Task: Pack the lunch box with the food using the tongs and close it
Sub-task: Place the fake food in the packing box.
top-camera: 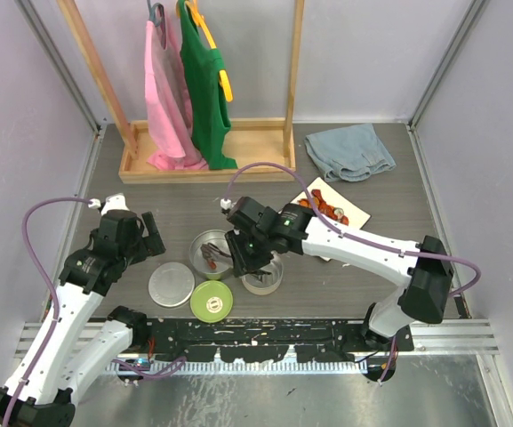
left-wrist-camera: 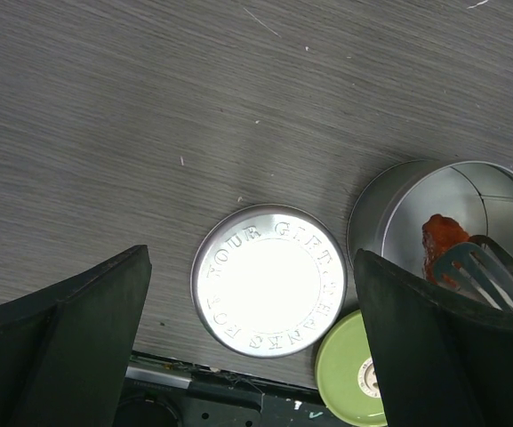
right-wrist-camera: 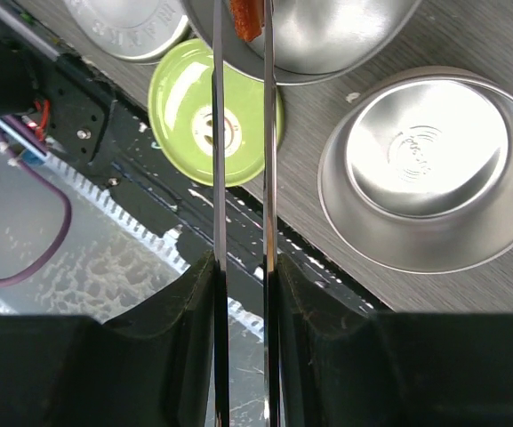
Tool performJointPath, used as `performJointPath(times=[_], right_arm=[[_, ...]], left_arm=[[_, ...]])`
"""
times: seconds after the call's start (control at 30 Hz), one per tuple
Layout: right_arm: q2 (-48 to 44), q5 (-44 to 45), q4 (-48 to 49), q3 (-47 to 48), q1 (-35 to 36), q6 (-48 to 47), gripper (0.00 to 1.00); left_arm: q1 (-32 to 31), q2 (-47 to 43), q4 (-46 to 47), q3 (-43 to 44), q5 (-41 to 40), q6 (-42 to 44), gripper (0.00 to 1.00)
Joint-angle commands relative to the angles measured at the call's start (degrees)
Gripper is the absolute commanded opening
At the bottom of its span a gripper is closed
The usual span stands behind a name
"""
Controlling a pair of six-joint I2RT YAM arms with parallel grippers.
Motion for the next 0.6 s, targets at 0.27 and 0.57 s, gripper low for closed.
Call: performJointPath(times=[0.27,0.57], right_arm=[[-7.69,1.12,5.07,0.27,-0.04,-1.59,0.47],[-12.31,10.42,-0.06,0.61,-1.22,-0.77,0.46]], left_arm=[[0.19,-0.33,0.77,0.77,-1.12,-0.87,0.98],[0.14,-0.51,0.20,0.92,-0.73,-1.21,0.98]])
